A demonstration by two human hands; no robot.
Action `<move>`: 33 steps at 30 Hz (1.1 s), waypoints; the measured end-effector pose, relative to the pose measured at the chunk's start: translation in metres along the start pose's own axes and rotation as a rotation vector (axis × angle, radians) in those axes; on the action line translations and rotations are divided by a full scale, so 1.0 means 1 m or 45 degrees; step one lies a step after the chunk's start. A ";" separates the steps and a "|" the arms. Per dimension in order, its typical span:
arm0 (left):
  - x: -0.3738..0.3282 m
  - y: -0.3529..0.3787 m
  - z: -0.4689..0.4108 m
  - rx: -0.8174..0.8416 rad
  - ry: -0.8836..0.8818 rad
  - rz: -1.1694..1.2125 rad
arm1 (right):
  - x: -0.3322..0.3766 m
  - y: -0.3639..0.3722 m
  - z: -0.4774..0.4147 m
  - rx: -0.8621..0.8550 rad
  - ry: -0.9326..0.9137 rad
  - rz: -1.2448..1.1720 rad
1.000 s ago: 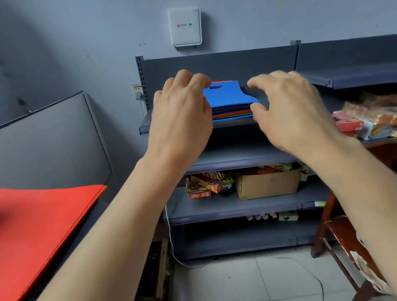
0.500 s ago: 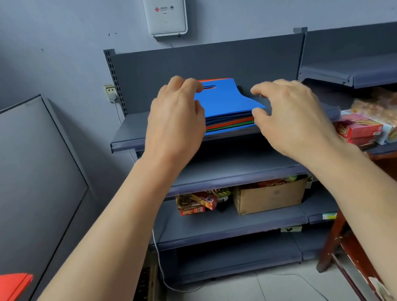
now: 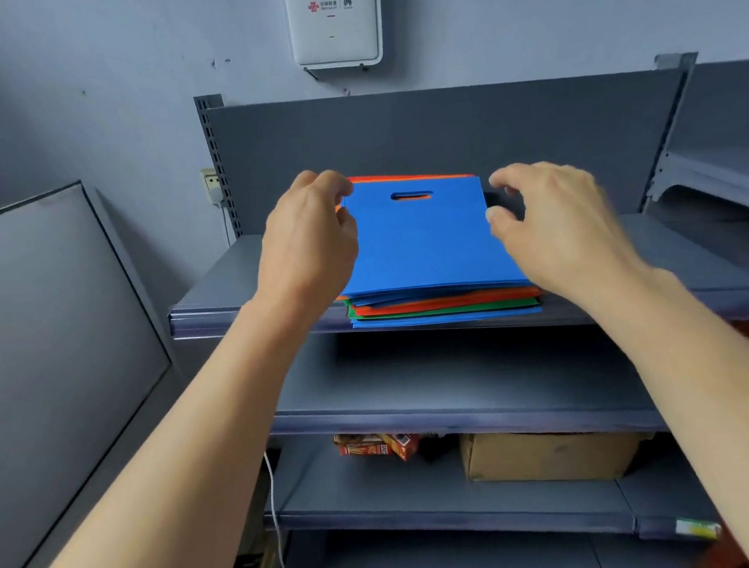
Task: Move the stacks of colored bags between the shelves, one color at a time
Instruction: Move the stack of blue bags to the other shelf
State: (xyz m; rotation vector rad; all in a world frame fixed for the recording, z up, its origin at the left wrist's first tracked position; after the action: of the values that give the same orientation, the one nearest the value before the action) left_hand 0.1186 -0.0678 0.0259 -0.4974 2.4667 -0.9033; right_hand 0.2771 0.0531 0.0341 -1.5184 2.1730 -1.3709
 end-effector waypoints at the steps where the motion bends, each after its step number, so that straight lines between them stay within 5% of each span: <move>1: 0.003 0.011 -0.003 0.029 -0.021 -0.019 | -0.007 0.009 -0.007 0.025 0.008 -0.012; 15: 0.049 0.124 -0.054 0.652 -0.387 -0.253 | -0.061 0.094 -0.065 0.322 0.266 -0.152; 33: 0.061 0.158 -0.092 0.880 -0.377 -0.182 | -0.090 0.145 -0.102 0.638 0.569 0.042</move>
State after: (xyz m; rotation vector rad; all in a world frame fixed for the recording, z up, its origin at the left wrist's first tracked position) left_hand -0.0081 0.0630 -0.0360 -0.5094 1.7224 -1.5240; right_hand 0.1647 0.1954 -0.0475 -1.0598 1.8251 -2.1986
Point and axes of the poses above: each hand's wrist, its own z-axis away from the middle knuckle, its own y-axis out of the palm, x = y × z, the point moved 3 cm from there along -z, towards the middle knuckle, and after that the axes turned 10 degrees about -z, right-handed, at the moved point
